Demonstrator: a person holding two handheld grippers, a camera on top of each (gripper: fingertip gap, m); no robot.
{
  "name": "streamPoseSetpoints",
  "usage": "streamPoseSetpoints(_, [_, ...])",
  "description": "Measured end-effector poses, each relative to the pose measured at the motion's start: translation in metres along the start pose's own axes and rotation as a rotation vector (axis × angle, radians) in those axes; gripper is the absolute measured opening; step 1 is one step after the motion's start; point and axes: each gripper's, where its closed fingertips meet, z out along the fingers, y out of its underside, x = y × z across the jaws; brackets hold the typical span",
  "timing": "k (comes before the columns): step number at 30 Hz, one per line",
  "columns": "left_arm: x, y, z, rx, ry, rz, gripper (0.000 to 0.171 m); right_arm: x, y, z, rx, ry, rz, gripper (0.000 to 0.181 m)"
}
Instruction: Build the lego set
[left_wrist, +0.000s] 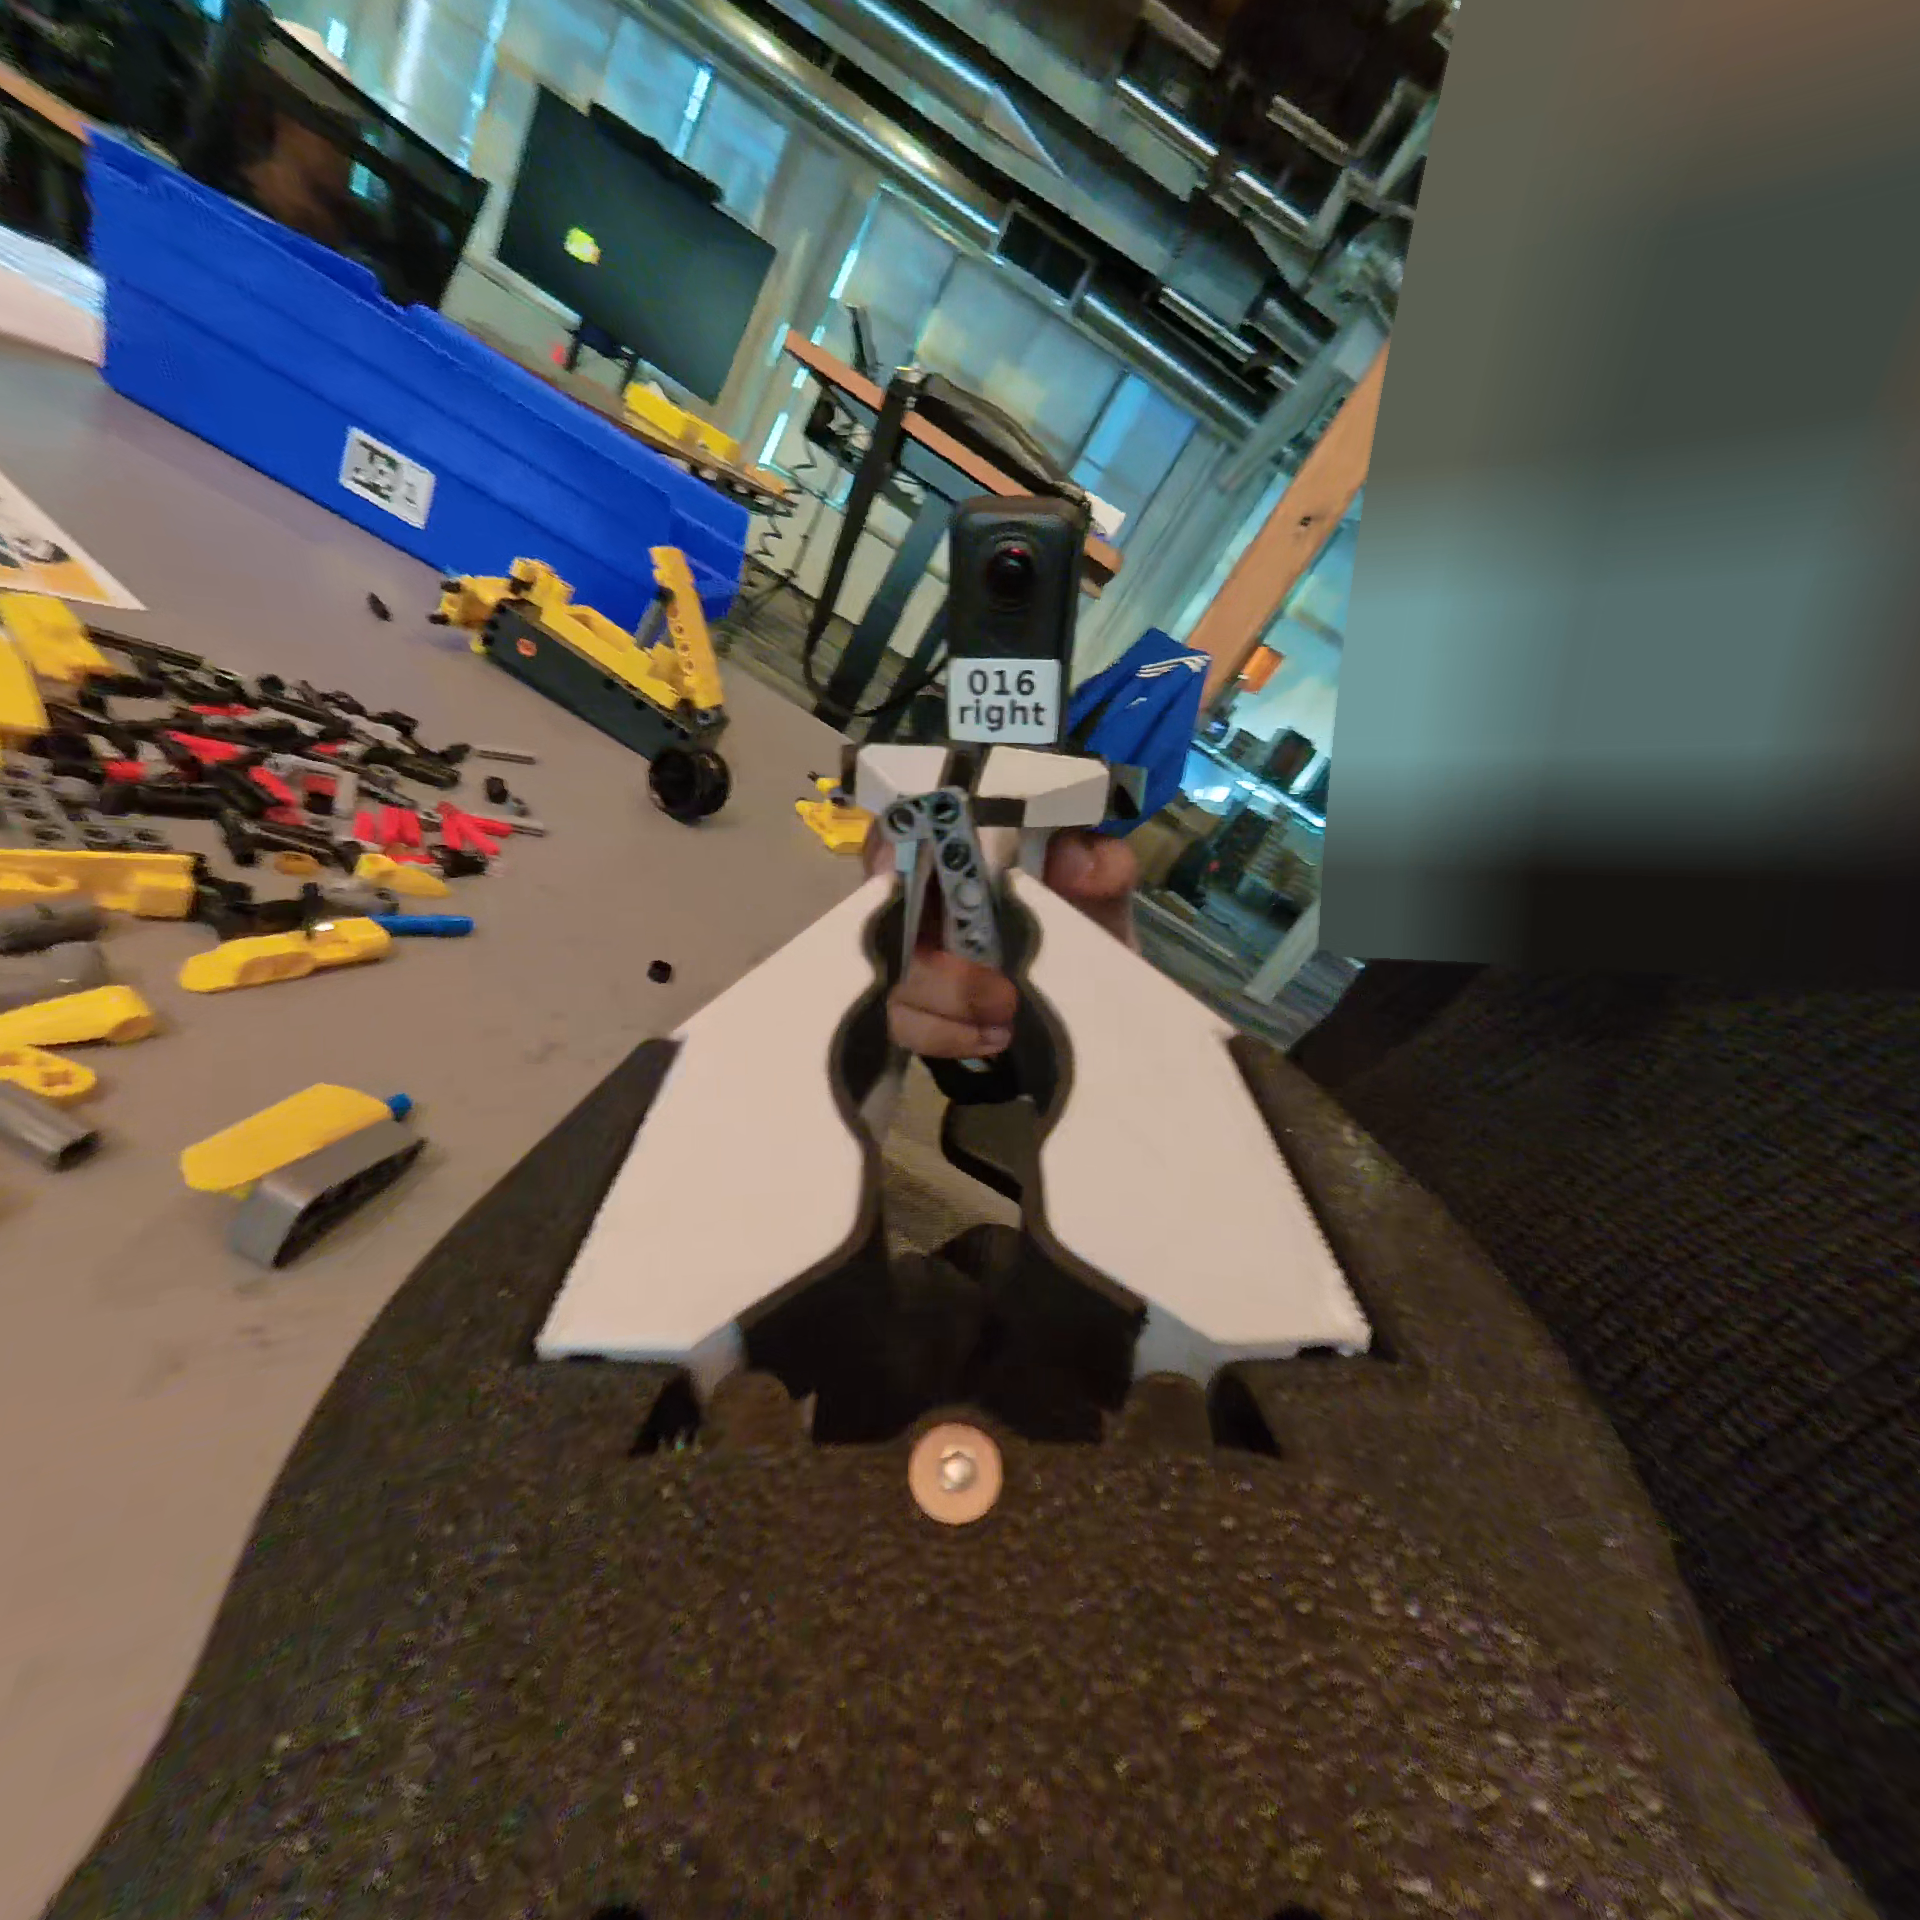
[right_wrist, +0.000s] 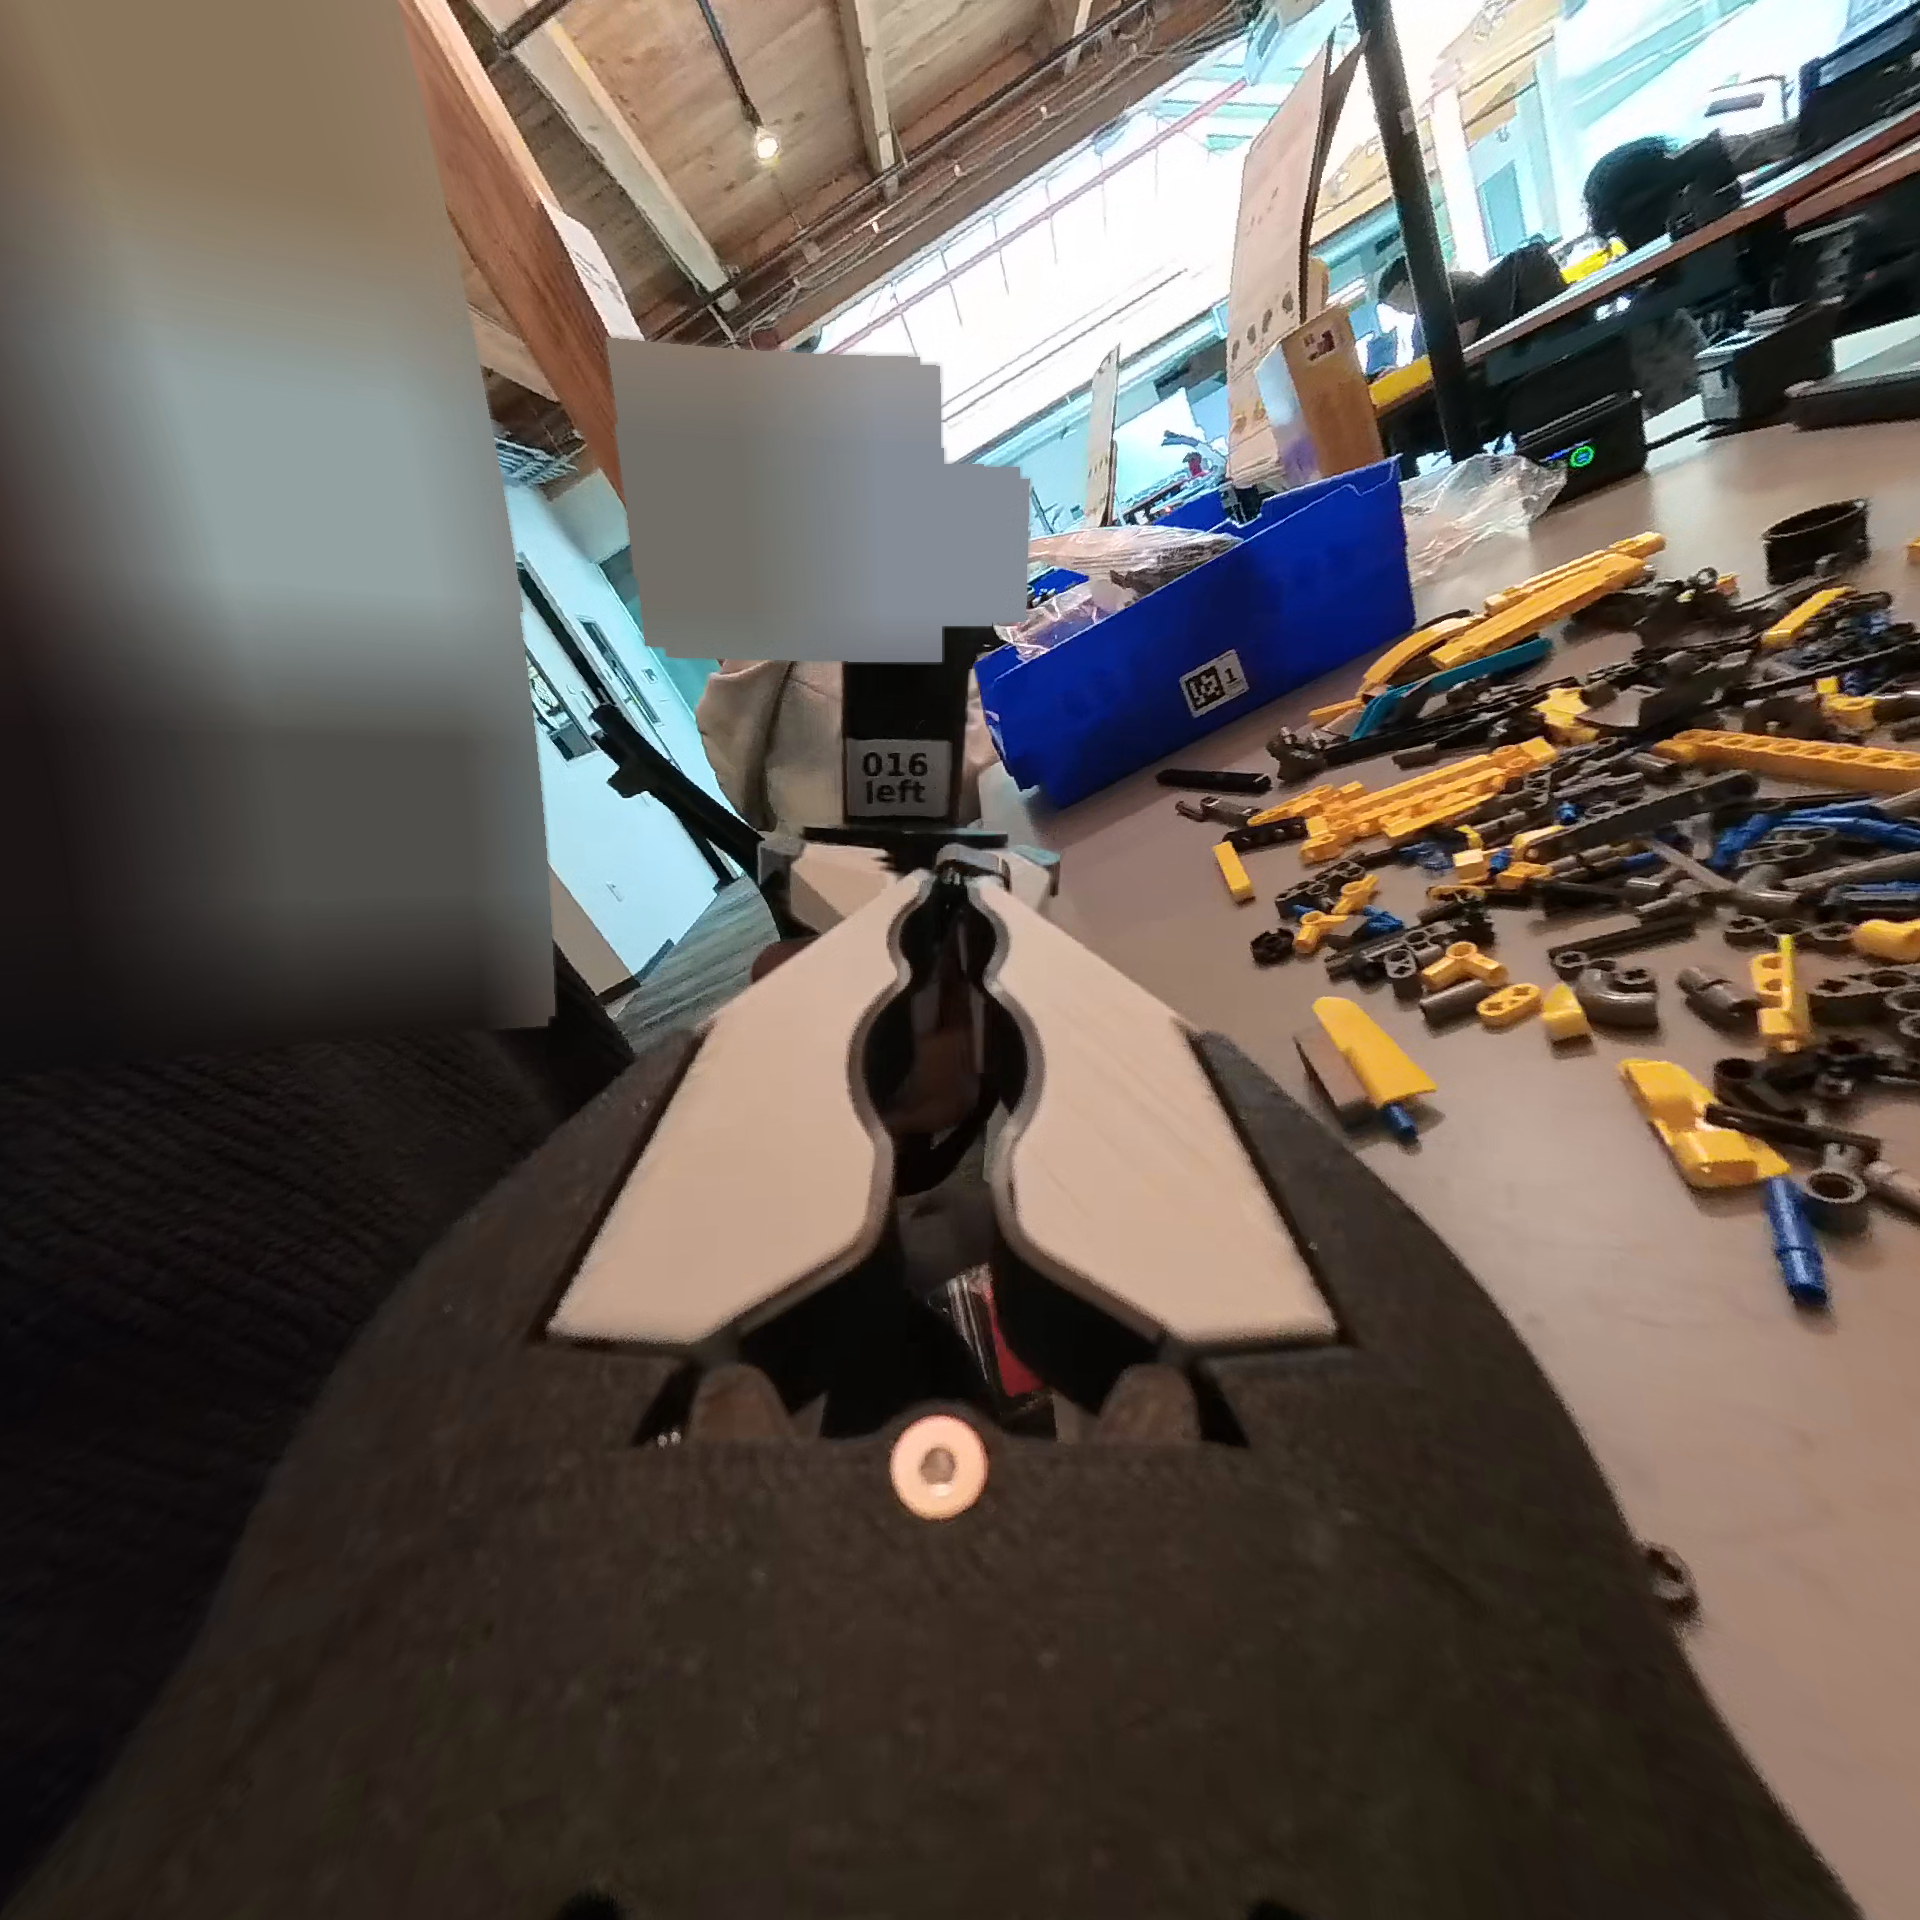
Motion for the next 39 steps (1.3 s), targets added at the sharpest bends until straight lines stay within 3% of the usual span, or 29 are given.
streamPoseSetpoints(2, [0.002,0.0,0.0,0.004,0.027,-0.029,0.008,0.0,0.001,0.001,-0.003,0.003,-0.014,0.001])
streamPoseSetpoints(10, [0.008,-0.003,0.0,0.031,0.094,-0.088,0.014,-0.004,0.006,0.003,-0.03,-0.008,-0.039,0.001])
streamPoseSetpoints(15, [0.005,-0.003,0.001,0.032,0.065,-0.087,0.006,-0.004,0.004,0.004,-0.019,-0.005,-0.055,0.002])
streamPoseSetpoints(26, [0.006,-0.003,0.002,0.031,0.064,-0.094,0.006,-0.005,0.002,0.005,0.004,0.016,-0.111,0.002])
streamPoseSetpoints(33, [0.008,-0.011,0.001,0.169,0.094,-0.163,0.005,-0.009,-0.003,0.005,0.037,0.007,-0.063,0.001])
streamPoseSetpoints(39, [0.007,-0.014,0.003,0.213,0.08,-0.19,0.005,-0.008,-0.005,0.003,0.057,0.003,-0.015,0.0])
